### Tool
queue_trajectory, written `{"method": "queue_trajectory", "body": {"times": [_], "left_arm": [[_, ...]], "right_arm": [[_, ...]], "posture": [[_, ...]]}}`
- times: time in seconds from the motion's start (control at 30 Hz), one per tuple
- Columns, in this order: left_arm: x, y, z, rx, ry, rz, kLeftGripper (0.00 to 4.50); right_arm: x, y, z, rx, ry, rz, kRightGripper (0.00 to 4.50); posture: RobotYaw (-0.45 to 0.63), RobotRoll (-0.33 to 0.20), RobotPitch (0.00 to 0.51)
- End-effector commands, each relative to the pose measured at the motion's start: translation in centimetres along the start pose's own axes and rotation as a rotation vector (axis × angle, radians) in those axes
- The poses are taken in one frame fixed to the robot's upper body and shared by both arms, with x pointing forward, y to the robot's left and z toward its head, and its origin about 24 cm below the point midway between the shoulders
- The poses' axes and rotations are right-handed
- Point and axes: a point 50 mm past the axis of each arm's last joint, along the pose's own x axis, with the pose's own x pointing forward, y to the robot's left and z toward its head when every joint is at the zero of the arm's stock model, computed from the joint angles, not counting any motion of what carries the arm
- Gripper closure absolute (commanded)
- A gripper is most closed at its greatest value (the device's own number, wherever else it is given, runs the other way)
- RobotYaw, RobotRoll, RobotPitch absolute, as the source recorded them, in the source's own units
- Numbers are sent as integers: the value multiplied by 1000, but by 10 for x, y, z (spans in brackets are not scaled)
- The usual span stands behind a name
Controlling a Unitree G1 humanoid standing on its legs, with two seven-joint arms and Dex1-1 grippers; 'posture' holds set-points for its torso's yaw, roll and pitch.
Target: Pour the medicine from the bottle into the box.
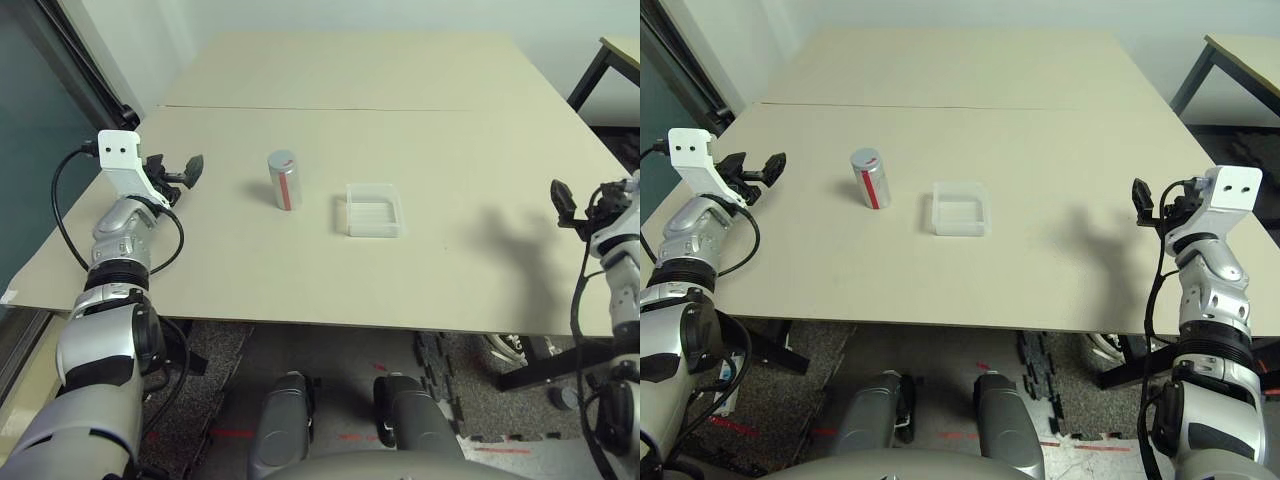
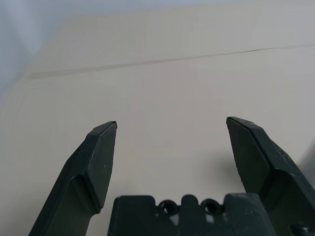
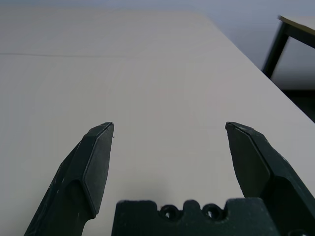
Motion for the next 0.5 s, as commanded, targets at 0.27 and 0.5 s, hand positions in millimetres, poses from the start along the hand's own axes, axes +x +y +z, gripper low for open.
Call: {"method": "queue_trajectory", "body": {"times": [0.27, 0.5], "left_arm": [[-32, -47, 6, -2, 45, -319, 37], [-30, -74, 1, -11, 48, -325, 37]], "right_arm": [[-8, 59, 38, -56, 47, 481, 0], [-4, 82, 46, -49, 29, 542, 0]], "posture": [[22, 0, 106], [21, 0, 105]]}}
